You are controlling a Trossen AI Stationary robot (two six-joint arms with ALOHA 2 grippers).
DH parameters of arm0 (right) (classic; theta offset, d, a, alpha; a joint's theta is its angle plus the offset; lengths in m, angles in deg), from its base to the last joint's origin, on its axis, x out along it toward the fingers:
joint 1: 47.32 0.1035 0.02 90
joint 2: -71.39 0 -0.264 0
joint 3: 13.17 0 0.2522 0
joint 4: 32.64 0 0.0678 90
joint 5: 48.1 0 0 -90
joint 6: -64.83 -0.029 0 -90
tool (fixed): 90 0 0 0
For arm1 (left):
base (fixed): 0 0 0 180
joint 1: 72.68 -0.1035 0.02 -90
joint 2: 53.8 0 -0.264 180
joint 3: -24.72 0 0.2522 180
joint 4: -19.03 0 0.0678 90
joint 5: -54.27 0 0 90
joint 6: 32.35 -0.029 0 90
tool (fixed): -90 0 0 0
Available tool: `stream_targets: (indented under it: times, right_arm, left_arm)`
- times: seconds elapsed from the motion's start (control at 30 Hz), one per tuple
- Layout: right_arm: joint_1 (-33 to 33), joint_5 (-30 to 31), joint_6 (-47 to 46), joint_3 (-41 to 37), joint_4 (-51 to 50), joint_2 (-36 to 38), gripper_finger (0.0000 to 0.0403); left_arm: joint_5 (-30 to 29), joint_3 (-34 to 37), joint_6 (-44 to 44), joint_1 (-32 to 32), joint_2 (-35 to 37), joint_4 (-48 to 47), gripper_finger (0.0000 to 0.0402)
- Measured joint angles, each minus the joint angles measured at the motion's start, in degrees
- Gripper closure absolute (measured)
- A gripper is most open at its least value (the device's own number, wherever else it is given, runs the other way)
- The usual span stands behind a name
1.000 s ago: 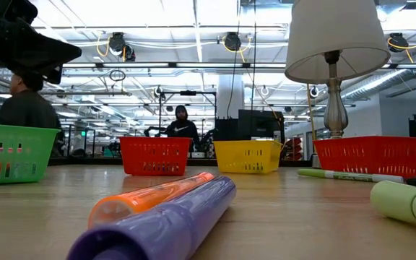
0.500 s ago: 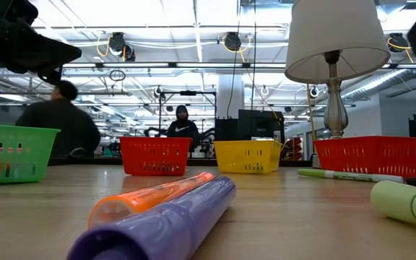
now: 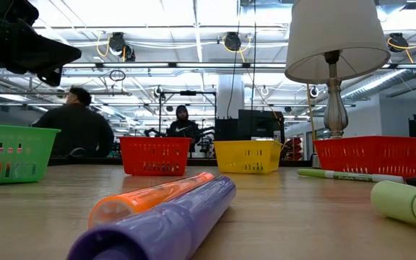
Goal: Pick & Place Markers
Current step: Put the small red highlighter pen into the right red bin
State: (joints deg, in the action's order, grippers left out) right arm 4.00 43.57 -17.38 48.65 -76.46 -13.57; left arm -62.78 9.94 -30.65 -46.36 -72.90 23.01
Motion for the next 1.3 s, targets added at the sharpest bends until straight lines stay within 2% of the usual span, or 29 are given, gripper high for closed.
stream_targets:
  times: [0.17,0.6,0.77,0.9,1.07,1.17,1.3]
  right_arm:
    - [-1.12,1.01,0.7,0.0,-0.01,-2.51,0.0298]
    - [-1.03,-1.89,0.74,0.3,-0.47,-9.86,0.0299]
    - [-1.03,-2.29,0.94,0.24,-2.0,-11.05,0.0337]
    - [-1.06,-3.57,2.73,0.19,-1.58,-9.99,0.0385]
    - [-1.06,-3.43,7.58,0.61,0.54,-6.66,0.0376]
    - [-1.55,-2.97,11.43,1.73,-1.07,-4.16,0.0386]
    - [-2.87,0.31,17.85,4.75,-1.06,0.4,0.0387]
  left_arm:
    - [0.02,0.0,0.36,0.0,-0.01,0.02,0.038]
    - [0.04,0.0,1.64,0.01,-0.01,0.06,0.038]
    - [0.07,0.0,1.62,0.02,0.0,0.06,0.038]
    - [0.09,0.0,1.62,0.0,0.0,0.06,0.038]
    - [0.19,0.0,1.62,0.0,0.01,0.04,0.038]
    - [0.22,0.0,1.62,0.0,0.01,0.04,0.038]
    - [0.22,0.0,1.62,0.0,-0.01,0.04,0.038]
